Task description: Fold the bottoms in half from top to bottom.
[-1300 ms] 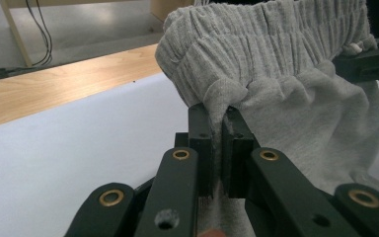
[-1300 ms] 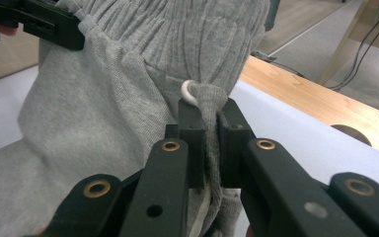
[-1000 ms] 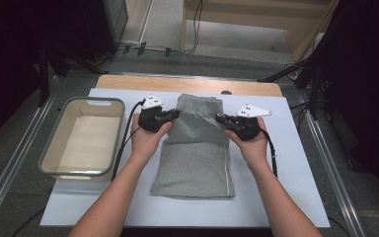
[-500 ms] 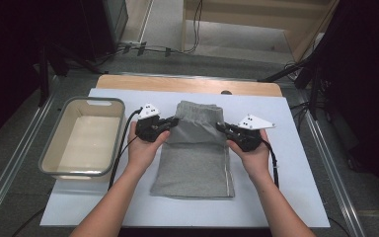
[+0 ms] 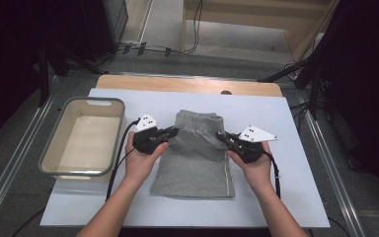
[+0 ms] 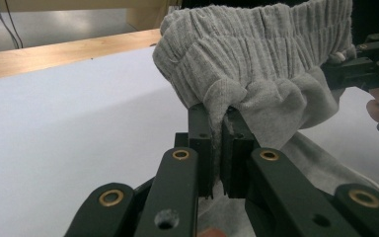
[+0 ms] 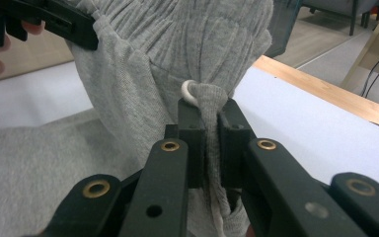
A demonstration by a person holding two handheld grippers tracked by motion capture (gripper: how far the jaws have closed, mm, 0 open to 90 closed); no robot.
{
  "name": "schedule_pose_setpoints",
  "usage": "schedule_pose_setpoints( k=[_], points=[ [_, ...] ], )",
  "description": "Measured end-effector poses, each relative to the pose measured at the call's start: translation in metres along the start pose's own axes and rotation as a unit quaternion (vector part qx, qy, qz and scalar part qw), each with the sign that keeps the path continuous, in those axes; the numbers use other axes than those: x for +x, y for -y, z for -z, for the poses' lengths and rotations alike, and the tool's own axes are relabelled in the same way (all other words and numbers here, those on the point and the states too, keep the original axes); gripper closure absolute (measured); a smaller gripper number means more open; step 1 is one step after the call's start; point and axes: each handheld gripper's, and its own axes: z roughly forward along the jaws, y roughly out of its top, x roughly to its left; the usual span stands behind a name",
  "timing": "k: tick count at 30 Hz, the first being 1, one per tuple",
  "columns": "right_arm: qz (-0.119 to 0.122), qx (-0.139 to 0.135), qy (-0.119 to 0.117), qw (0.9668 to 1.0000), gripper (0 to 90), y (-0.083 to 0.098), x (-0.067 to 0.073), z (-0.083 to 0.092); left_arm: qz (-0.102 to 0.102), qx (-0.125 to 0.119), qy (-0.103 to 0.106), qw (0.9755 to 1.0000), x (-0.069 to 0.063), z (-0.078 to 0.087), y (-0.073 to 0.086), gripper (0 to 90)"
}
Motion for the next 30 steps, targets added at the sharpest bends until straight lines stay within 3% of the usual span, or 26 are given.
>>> schedule_pose_setpoints(
  k=[25, 30],
  points=[
    [0.013, 0.000, -0.010, 0.9999, 80.1, 0.025, 0.029, 0.017, -0.014, 0.009, 0.016, 0.9997, -0.017, 0.018, 0.034, 85.3],
    [0.023, 0.005, -0.008, 0.9997, 78.7, 0.033, 0.034, 0.020, -0.031, 0.023, 0.016, 0.9991, -0.023, 0.021, 0.043, 84.8]
  ],
)
